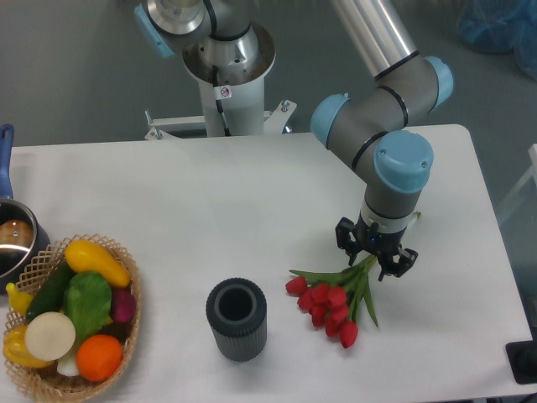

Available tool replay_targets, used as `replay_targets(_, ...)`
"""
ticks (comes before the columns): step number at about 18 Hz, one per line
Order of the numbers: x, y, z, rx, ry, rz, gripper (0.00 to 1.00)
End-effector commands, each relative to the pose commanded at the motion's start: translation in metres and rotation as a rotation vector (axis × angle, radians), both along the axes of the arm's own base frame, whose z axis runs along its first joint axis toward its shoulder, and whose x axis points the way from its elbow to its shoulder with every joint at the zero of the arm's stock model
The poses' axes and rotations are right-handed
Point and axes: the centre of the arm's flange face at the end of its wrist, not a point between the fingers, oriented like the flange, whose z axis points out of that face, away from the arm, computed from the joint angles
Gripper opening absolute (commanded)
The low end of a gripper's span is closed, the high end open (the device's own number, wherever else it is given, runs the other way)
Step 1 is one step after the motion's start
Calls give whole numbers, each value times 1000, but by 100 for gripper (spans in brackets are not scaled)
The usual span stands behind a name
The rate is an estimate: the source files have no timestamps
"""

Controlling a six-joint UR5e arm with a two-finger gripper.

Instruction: Place the flowers on the table

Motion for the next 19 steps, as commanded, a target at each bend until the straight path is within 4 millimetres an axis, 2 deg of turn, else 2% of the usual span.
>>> replay_targets(2, -6, -7, 8, 6, 18, 14, 100)
replay_targets(4, -14, -25, 31, 19, 50, 36, 100)
replay_targets(11, -16, -48, 61, 14, 88, 15, 100)
replay_targets(15, -26, -77, 76, -63, 79, -68, 100)
replay_targets(17, -38, -92, 84, -69, 79, -63, 100)
replay_targets(19, -41, -92, 94, -74, 64, -66, 100)
